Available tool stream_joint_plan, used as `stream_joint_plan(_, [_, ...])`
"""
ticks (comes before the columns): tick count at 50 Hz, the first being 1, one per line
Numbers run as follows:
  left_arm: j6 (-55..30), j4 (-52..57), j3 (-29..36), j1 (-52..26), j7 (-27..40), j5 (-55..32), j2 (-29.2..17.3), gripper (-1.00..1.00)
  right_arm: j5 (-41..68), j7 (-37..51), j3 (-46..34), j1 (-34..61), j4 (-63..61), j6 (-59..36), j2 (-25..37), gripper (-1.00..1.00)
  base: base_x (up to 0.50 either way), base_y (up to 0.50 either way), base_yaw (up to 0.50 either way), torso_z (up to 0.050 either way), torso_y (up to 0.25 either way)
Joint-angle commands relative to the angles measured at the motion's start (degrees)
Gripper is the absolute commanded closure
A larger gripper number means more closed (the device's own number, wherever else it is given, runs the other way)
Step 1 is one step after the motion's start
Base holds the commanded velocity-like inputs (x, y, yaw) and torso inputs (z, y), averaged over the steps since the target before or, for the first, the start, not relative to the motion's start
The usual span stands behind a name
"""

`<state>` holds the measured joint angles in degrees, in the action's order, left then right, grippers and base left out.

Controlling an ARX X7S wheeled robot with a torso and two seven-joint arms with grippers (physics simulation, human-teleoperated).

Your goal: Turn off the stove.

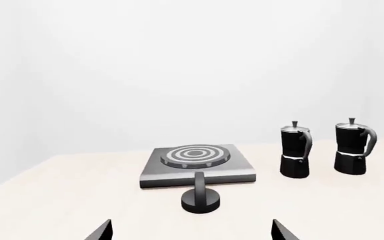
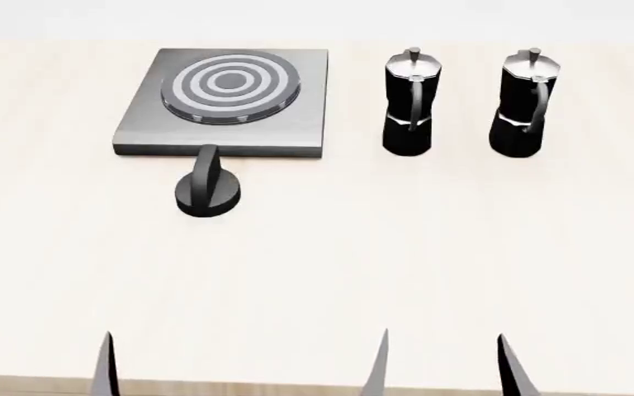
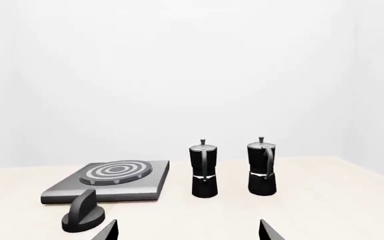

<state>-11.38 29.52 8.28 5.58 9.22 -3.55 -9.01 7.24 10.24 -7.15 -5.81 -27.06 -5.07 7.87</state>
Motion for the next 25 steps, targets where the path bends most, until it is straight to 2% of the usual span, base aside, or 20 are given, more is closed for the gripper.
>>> stream_joint_plan(1, [0.8, 2.9, -0.8, 1.1, -1.2, -0.2, 0.3, -1.0, 1.1, -1.4, 1.0, -0.9, -2.1, 1.7, -0.3, -1.0, 0.0, 0.0, 0.0, 0.0, 0.0])
stream_joint_plan(14, [1.6, 2.5, 0.1, 1.2, -0.4, 0.2, -0.4, -1.0, 2.3, -0.7, 0.7, -1.1, -2.8, 1.9, 0.5, -1.0, 0.02, 0.0, 0.0, 0.0, 0.0])
stream_joint_plan(25, [1.6, 2.0, 0.3, 0.8, 0.2, 0.1, -0.9, -1.0, 2.7, -0.2, 0.1, -1.0, -2.4, 2.0, 1.0, -1.0, 0.24, 0.0, 0.0, 0.0, 0.0])
